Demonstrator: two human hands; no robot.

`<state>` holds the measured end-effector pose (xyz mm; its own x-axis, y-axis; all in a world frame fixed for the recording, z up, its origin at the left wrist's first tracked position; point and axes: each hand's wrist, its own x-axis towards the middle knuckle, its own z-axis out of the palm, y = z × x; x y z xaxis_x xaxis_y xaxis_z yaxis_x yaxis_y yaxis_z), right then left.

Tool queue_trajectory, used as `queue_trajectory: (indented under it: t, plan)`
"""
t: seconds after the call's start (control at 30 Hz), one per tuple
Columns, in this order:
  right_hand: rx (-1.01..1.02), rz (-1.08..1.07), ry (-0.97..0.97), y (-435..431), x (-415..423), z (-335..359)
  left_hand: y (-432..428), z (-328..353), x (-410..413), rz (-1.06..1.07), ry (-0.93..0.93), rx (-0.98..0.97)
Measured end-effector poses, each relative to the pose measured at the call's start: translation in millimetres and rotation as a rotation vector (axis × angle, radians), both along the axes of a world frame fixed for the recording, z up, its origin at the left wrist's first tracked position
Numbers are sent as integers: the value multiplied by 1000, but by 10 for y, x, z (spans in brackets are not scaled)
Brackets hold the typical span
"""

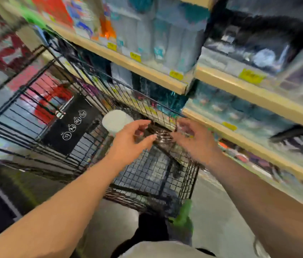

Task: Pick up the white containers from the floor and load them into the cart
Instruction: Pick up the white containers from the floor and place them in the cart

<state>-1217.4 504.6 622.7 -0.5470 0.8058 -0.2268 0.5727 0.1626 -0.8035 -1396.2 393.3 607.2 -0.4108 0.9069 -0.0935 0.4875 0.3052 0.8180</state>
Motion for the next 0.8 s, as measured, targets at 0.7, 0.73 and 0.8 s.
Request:
queue_trajectory:
  t: [0.7,0.73,0.8]
  plan:
    - [52,-748,-64,-1072,4935,7,445,-13,4512,-720,-123,-32]
    - [50,-791,-76,-1102,5093,-31,517,-44,4675,-761,-129,-44]
    - [32,-879,-94,-1162,5391,-106,642,-103,4987,-851,-122,-72]
